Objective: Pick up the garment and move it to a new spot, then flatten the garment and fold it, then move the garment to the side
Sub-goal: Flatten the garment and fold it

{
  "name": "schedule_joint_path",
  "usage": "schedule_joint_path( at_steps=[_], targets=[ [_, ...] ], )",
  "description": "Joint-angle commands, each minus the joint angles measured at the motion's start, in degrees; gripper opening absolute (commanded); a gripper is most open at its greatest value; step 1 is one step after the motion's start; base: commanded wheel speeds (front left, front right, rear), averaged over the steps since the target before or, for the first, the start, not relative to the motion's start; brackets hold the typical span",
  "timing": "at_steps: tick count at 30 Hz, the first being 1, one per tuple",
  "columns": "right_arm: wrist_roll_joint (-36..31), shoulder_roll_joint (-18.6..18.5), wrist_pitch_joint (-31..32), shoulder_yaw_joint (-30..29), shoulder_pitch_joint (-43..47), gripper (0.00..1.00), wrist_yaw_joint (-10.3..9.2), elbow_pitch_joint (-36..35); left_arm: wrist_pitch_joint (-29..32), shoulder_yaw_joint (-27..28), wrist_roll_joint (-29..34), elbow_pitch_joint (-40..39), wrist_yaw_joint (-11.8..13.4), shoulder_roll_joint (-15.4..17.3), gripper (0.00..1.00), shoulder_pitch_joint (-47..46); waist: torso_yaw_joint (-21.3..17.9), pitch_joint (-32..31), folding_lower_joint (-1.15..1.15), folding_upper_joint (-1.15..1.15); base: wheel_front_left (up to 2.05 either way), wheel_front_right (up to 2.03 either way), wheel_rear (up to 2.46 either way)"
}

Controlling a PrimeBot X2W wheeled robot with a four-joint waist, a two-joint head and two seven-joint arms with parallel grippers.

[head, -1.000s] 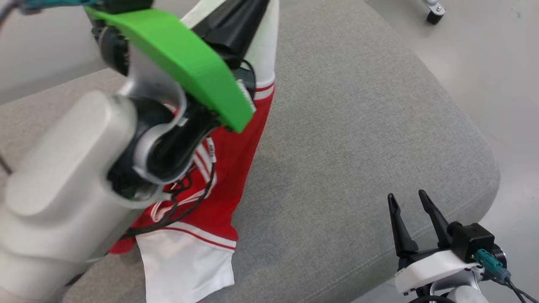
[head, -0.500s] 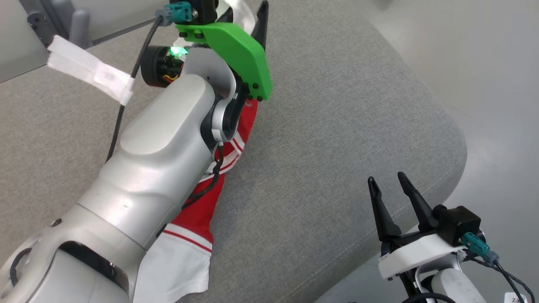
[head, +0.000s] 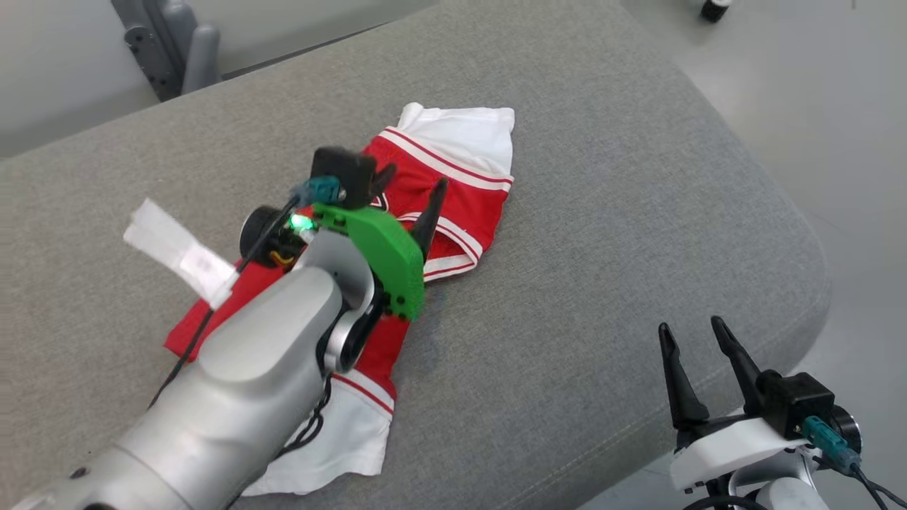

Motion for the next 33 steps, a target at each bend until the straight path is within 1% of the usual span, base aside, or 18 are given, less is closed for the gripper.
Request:
schedule_joint_path(
  at_steps=[1,4,10,12,13,16,18,20,22,23,24,25,26,27,28,30,33],
  targets=[
    [-0.7,-0.2,-0.2,-0.5,0.5,1.0,-0.06,-0.3,-0.8,0.2,-0.2,-1.7,0.8,1.6,1.0,2.8,3.2,-2.7,0.0,0.67,0.0,0.0,0.0],
    [-1.6,-0.2,-0.2,-1.3,1.2,1.0,-0.06,-0.7,-2.5,0.9,-1.7,-7.6,3.3,5.9,1.0,9.8,5.2,-3.2,0.0,0.67,0.0,0.0,0.0],
    [-3.7,-0.2,-0.2,-2.1,2.0,1.0,-0.06,-1.1,-4.0,2.1,-3.7,-18.9,9.7,14.2,1.0,20.8,9.6,-3.3,0.0,0.67,0.0,0.0,0.0],
    [-4.3,-0.2,-0.2,-2.3,2.2,1.0,-0.06,-1.2,-3.8,2.6,-4.5,-22.1,11.1,15.7,1.0,23.6,10.9,-3.4,0.0,0.67,0.0,0.0,0.0],
    [-4.6,-0.2,-0.2,-2.3,2.1,1.0,-0.06,-1.2,-3.6,3.0,-5.8,-24.4,12.3,16.9,1.0,25.7,11.8,-3.4,0.0,0.67,0.0,0.0,0.0],
    [-5.0,-0.2,-0.2,-2.0,1.4,1.0,-0.06,-1.0,-3.9,3.7,-6.9,-25.7,13.8,18.1,1.0,28.2,12.7,-3.5,0.0,0.67,0.0,0.0,0.0],
    [-5.1,-0.2,-0.2,-1.9,1.1,1.0,-0.06,-1.1,-4.0,4.1,-8.0,-25.9,14.2,17.8,1.0,29.5,13.1,-3.4,0.0,0.67,0.0,0.0,0.0],
    [-5.5,-0.2,-0.2,-1.7,1.1,1.0,-0.06,-1.1,-4.1,4.4,-8.6,-25.6,14.0,17.8,1.0,30.0,13.4,-3.4,0.0,0.67,0.0,0.0,0.0],
    [-5.6,-0.2,-0.2,-1.7,1.0,1.0,-0.06,-1.0,-4.3,5.3,-10.6,-25.7,13.0,16.6,1.0,30.9,13.6,-3.3,0.0,0.67,0.0,0.0,0.0],
    [-5.6,-0.2,-0.2,-1.6,1.0,1.0,-0.06,-1.0,-3.8,5.3,-11.5,-25.8,12.1,16.2,1.0,31.3,13.7,-3.3,0.0,0.67,0.0,0.0,0.0],
    [-5.6,-0.2,-0.2,-1.6,1.0,1.0,-0.06,-1.0,-3.8,5.3,-11.5,-25.8,12.1,16.2,1.0,31.3,13.7,-3.3,0.0,0.67,0.0,0.0,0.0],
    [-5.6,-0.2,-0.2,-1.6,1.0,1.0,-0.06,-0.9,-3.6,5.3,-11.7,-25.8,11.3,16.2,1.0,31.3,13.7,-3.3,0.0,0.67,0.0,0.0,0.0],
    [-5.7,-0.2,-0.2,-1.5,0.9,1.0,-0.06,-0.9,-3.4,5.5,-12.1,-25.9,10.8,16.2,0.46,31.1,13.6,-3.3,0.0,0.67,0.0,0.0,0.0],
    [-5.7,-0.2,-0.2,-1.5,0.9,1.0,-0.06,-0.8,-2.9,5.3,-12.5,-26.3,10.1,16.0,0.0,30.9,13.4,-3.3,0.0,0.67,0.0,0.0,0.0],
    [-5.6,-0.2,-0.2,-1.6,0.9,1.0,-0.06,-0.7,-2.2,4.7,-12.9,-27.1,9.0,15.8,0.0,30.8,13.2,-3.4,0.0,0.67,0.0,0.0,0.0],
    [-5.5,-0.2,-0.2,-1.5,0.9,1.0,-0.06,-0.7,-1.6,4.8,-13.3,-28.9,7.7,15.8,0.0,30.0,12.7,-3.5,0.0,0.67,0.0,0.0,0.0],
    [-5.1,-0.2,-0.2,-1.3,1.0,1.0,-0.06,-0.5,-0.3,3.9,-12.1,-32.8,6.5,16.3,0.0,27.9,11.5,-3.7,0.0,0.67,0.0,0.0,0.0]
  ],
)
